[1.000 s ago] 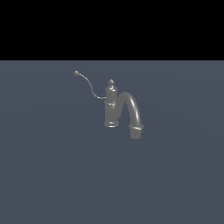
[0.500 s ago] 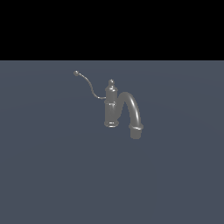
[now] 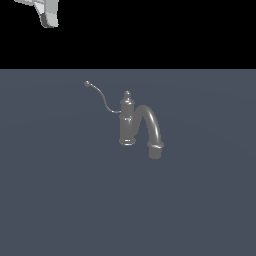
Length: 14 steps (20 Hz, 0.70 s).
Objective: Turn on the faucet by rotating a designated handle.
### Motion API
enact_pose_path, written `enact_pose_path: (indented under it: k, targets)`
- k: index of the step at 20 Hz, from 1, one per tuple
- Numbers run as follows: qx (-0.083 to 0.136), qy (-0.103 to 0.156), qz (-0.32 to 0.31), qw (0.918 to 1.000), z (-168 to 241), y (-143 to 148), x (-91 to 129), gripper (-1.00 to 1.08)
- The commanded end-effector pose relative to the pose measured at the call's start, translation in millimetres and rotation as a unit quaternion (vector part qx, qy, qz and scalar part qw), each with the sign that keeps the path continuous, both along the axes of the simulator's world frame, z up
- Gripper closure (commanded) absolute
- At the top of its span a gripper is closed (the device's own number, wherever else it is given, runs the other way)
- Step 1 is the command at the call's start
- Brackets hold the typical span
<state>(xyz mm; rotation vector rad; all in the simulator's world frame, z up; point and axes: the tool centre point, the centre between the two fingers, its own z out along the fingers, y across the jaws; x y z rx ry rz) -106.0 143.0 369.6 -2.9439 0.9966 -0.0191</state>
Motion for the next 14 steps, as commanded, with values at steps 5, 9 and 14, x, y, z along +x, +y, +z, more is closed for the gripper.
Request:
enact_pose_path:
  k: [5, 9, 14]
  targets:
    - [0.000, 0.003, -0.065, 0.9979, -24, 8, 34, 1.08]
    - [-0.001, 0.004, -0.104, 0.9945, -39, 11, 55, 1.08]
    - [-0.002, 0.006, -0.154, 0.9881, -58, 11, 82, 1.08]
